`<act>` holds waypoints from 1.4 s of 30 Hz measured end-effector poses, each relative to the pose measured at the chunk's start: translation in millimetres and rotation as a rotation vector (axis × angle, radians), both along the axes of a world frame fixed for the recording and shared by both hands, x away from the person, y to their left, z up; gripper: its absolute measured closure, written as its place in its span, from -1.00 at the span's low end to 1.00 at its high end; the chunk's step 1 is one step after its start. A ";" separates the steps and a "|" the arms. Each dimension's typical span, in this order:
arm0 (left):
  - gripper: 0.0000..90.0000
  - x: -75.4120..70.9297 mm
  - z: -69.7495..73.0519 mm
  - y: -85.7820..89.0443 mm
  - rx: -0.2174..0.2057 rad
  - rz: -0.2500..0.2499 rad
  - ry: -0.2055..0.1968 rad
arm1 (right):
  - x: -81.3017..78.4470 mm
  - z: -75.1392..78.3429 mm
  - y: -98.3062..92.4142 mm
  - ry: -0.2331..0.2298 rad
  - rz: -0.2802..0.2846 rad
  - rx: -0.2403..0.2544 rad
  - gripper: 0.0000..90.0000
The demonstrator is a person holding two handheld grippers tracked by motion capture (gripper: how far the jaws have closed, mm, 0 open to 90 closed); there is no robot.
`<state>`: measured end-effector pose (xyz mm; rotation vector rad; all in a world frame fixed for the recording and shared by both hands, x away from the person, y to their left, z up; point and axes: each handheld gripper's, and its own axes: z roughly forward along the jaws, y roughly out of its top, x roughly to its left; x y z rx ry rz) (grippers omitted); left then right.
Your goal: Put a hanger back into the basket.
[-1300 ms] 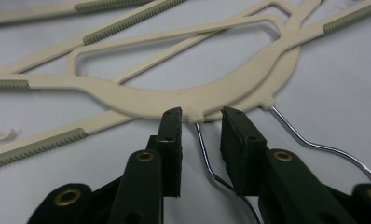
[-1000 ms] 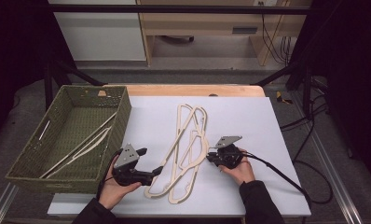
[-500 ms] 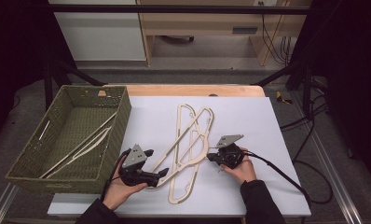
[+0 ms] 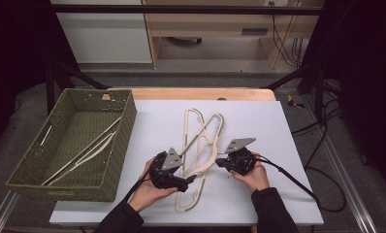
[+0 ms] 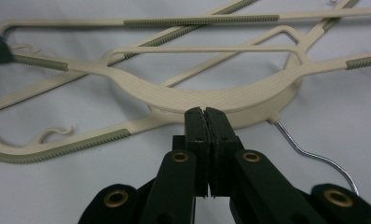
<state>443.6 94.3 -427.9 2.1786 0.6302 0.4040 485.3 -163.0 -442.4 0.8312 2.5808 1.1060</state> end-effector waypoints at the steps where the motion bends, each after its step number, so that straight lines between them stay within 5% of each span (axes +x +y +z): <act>1: -0.52 2.7 -2.8 -6.0 0.012 0.001 0.002 | -0.8 1.5 0.9 -0.003 0.001 -0.002 0.99; 13: 0.01 27.5 -31.9 -49.0 0.180 -0.042 0.054 | -6.1 10.9 4.7 0.000 0.003 -0.019 0.99; 21: 0.60 25.5 -32.7 -56.8 0.206 -0.062 0.058 | -8.5 14.8 5.7 -0.006 0.011 -0.021 0.99; 26: 0.67 18.4 -29.1 -59.1 0.229 -0.075 0.014 | -10.1 18.8 4.7 -0.015 0.011 -0.010 0.97; 31: 0.69 13.4 -24.0 -57.4 0.240 -0.070 -0.019 | -14.5 34.9 -7.1 -0.050 0.012 0.088 0.78; 34: 0.70 11.4 -19.5 -53.4 0.231 -0.065 -0.024 | -21.2 50.6 -20.3 -0.111 -0.006 0.160 0.57; 38: 0.72 8.8 -10.8 -45.1 0.207 -0.048 -0.031 | -29.0 66.3 -45.1 -0.200 -0.096 0.258 0.17; 42: 0.75 6.6 -1.6 -34.9 0.169 -0.009 -0.044 | -31.9 69.3 -70.5 -0.234 -0.191 0.301 -0.13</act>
